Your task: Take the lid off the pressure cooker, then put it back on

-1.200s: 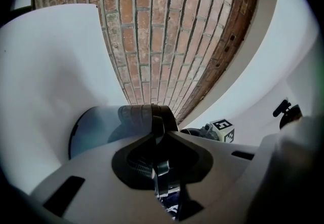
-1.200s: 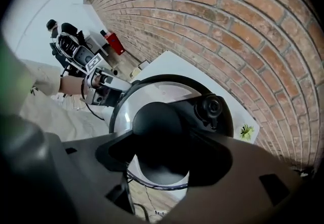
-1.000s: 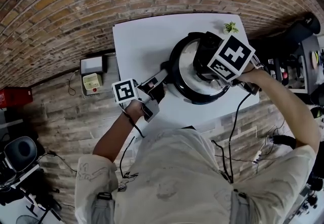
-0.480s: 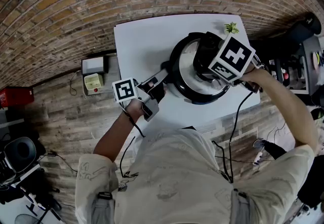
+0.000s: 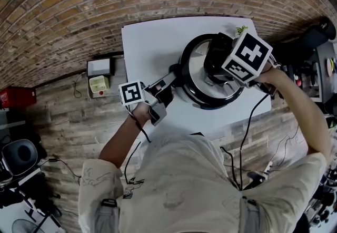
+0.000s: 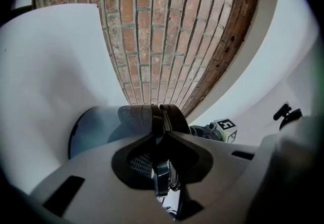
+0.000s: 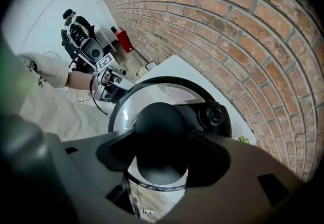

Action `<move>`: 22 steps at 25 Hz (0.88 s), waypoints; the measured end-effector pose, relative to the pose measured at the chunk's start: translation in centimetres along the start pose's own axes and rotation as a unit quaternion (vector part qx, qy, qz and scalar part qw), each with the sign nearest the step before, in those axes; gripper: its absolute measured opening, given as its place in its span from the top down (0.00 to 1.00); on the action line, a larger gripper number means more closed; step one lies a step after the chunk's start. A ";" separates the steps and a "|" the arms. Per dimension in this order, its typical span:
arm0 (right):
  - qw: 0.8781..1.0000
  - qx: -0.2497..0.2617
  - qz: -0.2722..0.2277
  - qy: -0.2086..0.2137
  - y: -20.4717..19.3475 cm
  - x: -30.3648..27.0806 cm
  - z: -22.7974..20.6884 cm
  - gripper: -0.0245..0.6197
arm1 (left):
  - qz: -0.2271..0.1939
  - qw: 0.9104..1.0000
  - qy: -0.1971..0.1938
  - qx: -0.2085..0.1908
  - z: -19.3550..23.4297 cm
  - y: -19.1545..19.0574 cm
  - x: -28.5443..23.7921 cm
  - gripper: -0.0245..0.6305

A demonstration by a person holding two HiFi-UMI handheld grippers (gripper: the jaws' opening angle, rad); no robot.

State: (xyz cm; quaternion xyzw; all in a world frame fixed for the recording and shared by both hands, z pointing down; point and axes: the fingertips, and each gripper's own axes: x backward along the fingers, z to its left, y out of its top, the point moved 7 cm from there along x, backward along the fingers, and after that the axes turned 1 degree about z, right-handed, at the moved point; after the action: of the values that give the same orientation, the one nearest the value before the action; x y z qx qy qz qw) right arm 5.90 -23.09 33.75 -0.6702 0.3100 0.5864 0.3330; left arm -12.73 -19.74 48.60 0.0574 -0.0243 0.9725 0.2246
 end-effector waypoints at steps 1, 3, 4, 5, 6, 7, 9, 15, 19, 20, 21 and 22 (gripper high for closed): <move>1.000 0.001 -0.002 0.001 0.0 0.4 0.0 0.50 | -0.001 1.000 -0.001 0.000 0.0 0.0 0.0 0.86; 1.000 0.001 -0.005 0.002 -0.2 1.1 0.1 0.50 | -0.002 1.000 -0.002 0.001 0.0 0.0 0.0 0.86; 1.000 0.001 -0.007 0.001 -0.4 1.4 0.1 0.51 | -0.002 1.000 -0.002 0.002 0.0 0.0 0.1 0.86; 1.000 0.001 -0.008 -0.001 -0.5 1.7 0.0 0.51 | -0.002 1.000 -0.002 0.002 0.0 0.0 0.1 0.86; 1.000 0.002 -0.009 -0.005 -0.6 2.0 0.0 0.51 | -0.003 1.000 -0.001 0.002 0.0 0.0 0.1 0.86; 1.000 0.004 -0.010 -0.009 -0.7 2.4 0.0 0.51 | -0.003 1.000 -0.001 0.002 0.0 0.0 0.1 0.86; 1.000 0.008 -0.010 -0.010 -1.0 3.2 0.2 0.51 | -0.004 1.000 0.000 0.002 0.0 0.0 0.1 0.86; 1.000 0.010 -0.025 -0.014 -1.4 5.0 0.5 0.51 | -0.010 1.000 0.002 0.002 -0.1 0.0 0.1 0.86; 1.000 0.013 -0.021 -0.014 -1.8 4.8 0.7 0.51 | -0.012 1.000 0.005 0.001 0.0 -0.1 0.1 0.86; 1.000 0.012 -0.022 -0.012 -1.9 4.8 0.8 0.51 | -0.013 1.000 0.005 0.002 -0.1 -0.1 0.1 0.86; 1.000 0.010 -0.023 -0.010 -2.1 4.9 0.8 0.51 | -0.014 1.000 0.006 0.003 -0.1 -0.1 0.1 0.86; 1.000 0.009 -0.024 -0.010 -2.3 4.9 0.8 0.51 | -0.016 1.000 0.006 0.003 -0.1 -0.1 0.1 0.86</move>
State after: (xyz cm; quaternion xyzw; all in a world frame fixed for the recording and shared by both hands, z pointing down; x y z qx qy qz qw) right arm 7.82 -21.20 28.99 -0.6689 0.2958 0.5819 0.3557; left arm -12.84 -19.58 48.48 0.0524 -0.0190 0.9693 0.2397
